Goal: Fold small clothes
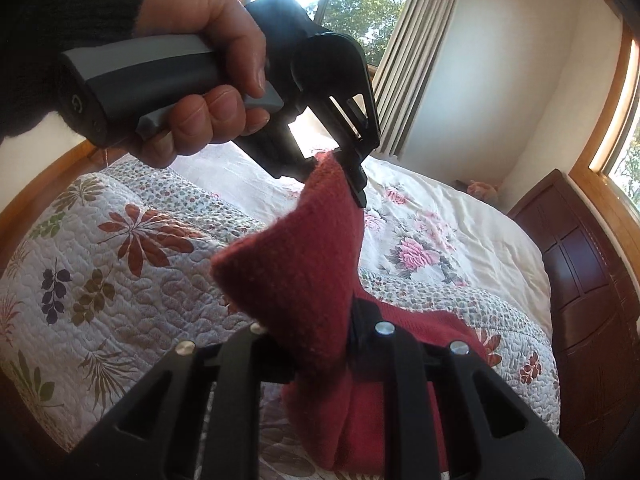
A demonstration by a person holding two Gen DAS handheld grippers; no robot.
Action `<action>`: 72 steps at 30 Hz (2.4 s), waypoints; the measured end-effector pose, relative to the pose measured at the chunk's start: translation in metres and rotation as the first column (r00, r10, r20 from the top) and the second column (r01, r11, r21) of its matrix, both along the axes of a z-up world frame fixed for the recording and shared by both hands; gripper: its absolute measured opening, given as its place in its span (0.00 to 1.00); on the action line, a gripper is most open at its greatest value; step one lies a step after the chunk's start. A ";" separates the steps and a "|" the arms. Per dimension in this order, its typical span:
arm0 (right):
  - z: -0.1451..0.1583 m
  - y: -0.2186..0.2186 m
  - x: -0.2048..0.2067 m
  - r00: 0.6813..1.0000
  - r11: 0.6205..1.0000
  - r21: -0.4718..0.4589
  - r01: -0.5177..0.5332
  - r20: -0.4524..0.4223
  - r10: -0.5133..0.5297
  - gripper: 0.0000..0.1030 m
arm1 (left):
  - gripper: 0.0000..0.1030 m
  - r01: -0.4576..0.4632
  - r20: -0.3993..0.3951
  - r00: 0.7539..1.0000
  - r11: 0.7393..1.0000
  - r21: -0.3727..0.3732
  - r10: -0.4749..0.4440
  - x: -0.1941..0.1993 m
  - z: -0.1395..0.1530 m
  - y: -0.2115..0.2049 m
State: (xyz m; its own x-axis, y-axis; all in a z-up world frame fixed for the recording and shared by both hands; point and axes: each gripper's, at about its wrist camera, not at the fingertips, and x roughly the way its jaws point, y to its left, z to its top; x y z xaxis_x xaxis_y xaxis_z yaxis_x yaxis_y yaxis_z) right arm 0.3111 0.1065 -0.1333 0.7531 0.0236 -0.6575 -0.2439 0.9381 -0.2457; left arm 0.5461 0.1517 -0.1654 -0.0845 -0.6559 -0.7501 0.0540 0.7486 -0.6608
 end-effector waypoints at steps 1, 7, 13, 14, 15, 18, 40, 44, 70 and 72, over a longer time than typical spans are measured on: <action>0.002 -0.007 -0.001 1.000 1.000 0.024 0.011 0.000 -0.011 0.16 | 0.15 0.009 0.005 1.000 1.000 0.012 -0.009 0.001 0.005 -0.009; 0.014 -0.058 -0.004 0.997 0.984 0.161 0.078 -0.018 -0.076 0.16 | 0.15 0.055 0.021 0.998 0.994 0.089 -0.057 -0.002 0.017 -0.054; 0.011 -0.099 -0.007 0.991 0.966 0.223 0.134 -0.025 -0.131 0.16 | 0.15 0.098 0.021 0.994 0.980 0.175 -0.103 -0.002 0.021 -0.105; 0.010 -0.107 -0.007 0.989 0.959 0.243 0.145 -0.033 -0.142 0.16 | 0.15 0.107 0.020 0.993 0.977 0.187 -0.113 -0.002 0.020 -0.114; 0.009 -0.114 -0.007 0.988 0.954 0.257 0.157 -0.037 -0.153 0.16 | 0.15 0.116 0.018 0.992 0.973 0.199 -0.122 -0.002 0.019 -0.123; 0.002 -0.134 -0.007 0.982 0.938 0.291 0.189 -0.053 -0.181 0.16 | 0.15 0.139 0.010 0.989 0.962 0.236 -0.145 0.000 0.012 -0.147; -0.069 -0.268 -0.028 0.928 0.721 0.585 0.373 -0.253 -0.274 0.16 | 0.15 0.267 -0.097 0.963 0.833 0.484 -0.252 -0.021 -0.072 -0.302; -0.067 -0.280 -0.035 0.932 0.677 0.640 0.362 -0.259 -0.253 0.16 | 0.15 0.269 -0.093 0.962 0.820 0.506 -0.258 -0.027 -0.069 -0.311; -0.138 -0.403 -0.057 0.904 0.336 0.873 0.354 -0.412 0.117 0.41 | 0.68 0.139 0.430 0.876 0.967 0.212 -0.220 -0.157 0.034 -0.177; -0.121 -0.407 -0.054 0.916 0.435 0.853 0.288 -0.378 0.135 0.45 | 0.68 0.122 0.437 0.881 0.980 0.156 -0.179 -0.179 0.029 -0.153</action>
